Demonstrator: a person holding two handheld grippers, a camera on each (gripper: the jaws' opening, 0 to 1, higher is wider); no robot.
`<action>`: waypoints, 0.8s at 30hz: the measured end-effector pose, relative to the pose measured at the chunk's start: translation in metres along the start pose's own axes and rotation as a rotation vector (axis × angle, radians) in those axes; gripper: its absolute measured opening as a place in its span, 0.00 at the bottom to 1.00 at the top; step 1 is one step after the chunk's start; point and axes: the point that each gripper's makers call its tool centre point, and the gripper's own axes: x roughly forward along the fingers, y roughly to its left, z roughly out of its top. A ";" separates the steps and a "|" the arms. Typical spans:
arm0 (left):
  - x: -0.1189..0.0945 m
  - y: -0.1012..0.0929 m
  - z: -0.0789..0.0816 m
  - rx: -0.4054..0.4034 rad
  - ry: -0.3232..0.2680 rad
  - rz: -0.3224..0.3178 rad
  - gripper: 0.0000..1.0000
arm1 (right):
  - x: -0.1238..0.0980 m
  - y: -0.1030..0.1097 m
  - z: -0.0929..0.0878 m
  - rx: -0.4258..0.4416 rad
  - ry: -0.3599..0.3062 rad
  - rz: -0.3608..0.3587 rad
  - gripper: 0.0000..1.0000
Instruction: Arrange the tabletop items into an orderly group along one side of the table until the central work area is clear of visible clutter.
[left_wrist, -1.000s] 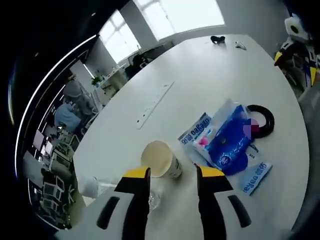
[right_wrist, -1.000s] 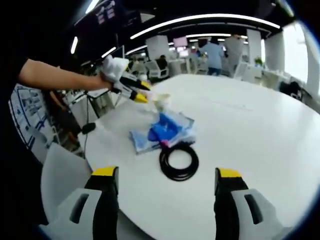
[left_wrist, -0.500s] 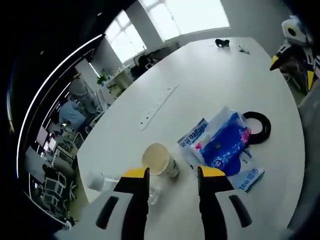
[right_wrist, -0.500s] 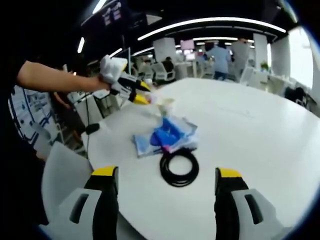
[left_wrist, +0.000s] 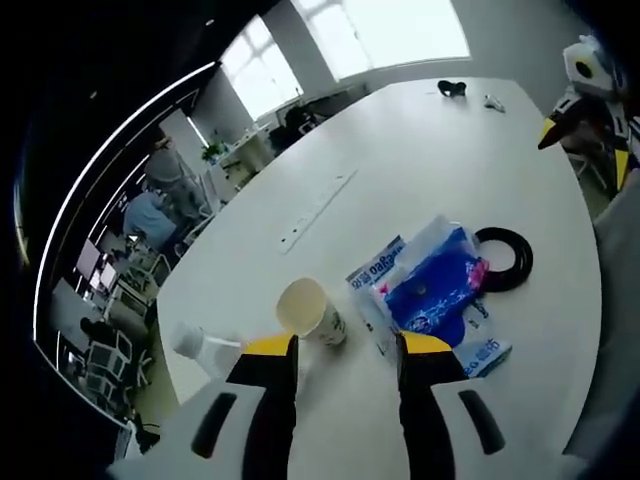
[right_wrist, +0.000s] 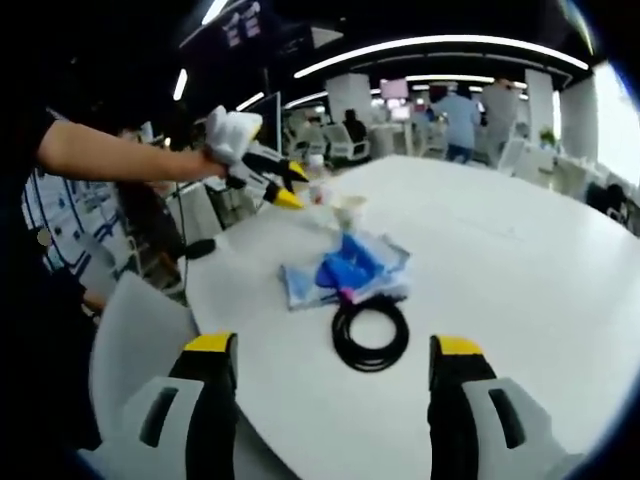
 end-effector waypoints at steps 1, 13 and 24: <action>0.000 0.000 0.000 -0.001 -0.001 0.002 0.38 | 0.000 0.000 0.001 -0.002 -0.002 0.005 0.76; -0.014 -0.006 -0.006 -0.053 0.007 0.045 0.39 | 0.008 -0.002 0.003 -0.046 0.002 0.058 0.75; -0.021 -0.017 -0.014 -0.091 0.028 0.071 0.38 | 0.011 -0.004 0.002 -0.085 0.010 0.107 0.73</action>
